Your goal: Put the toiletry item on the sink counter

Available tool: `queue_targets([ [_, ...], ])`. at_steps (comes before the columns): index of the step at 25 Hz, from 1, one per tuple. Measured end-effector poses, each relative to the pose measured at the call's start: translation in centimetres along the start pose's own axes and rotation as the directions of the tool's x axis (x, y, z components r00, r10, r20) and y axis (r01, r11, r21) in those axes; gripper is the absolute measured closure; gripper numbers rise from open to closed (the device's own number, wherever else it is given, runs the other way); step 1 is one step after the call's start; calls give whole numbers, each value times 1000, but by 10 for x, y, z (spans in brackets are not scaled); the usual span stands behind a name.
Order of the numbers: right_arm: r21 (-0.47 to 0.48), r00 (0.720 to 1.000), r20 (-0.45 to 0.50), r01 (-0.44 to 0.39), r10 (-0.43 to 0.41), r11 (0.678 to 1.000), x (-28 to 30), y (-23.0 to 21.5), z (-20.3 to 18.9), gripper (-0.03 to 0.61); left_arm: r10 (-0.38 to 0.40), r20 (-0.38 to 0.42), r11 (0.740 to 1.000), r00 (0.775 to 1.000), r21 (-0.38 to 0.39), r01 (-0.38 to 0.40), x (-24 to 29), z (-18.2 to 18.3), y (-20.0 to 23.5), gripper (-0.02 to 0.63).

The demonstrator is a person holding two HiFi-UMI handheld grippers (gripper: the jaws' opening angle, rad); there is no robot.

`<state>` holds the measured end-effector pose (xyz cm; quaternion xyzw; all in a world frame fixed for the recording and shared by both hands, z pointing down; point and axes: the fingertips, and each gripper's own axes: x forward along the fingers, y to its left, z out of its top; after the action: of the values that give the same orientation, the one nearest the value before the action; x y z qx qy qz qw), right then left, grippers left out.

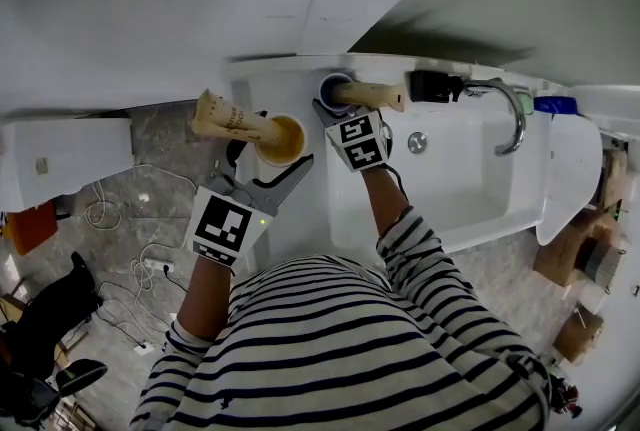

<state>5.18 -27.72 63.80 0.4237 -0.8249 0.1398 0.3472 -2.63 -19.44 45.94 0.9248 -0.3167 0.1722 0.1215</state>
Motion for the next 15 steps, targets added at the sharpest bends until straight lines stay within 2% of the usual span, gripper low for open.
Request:
queue_targets([
  [9,-11,997,-72,-8,7,1000,2,1,-7,279,-1,-2,1000,1000,-1,1,-1,0,0,244],
  [15,36,996,-90,-4,8,999,-3,2,-6,275,5,11,1000,1000,-9,-5,-1,0,1,244],
])
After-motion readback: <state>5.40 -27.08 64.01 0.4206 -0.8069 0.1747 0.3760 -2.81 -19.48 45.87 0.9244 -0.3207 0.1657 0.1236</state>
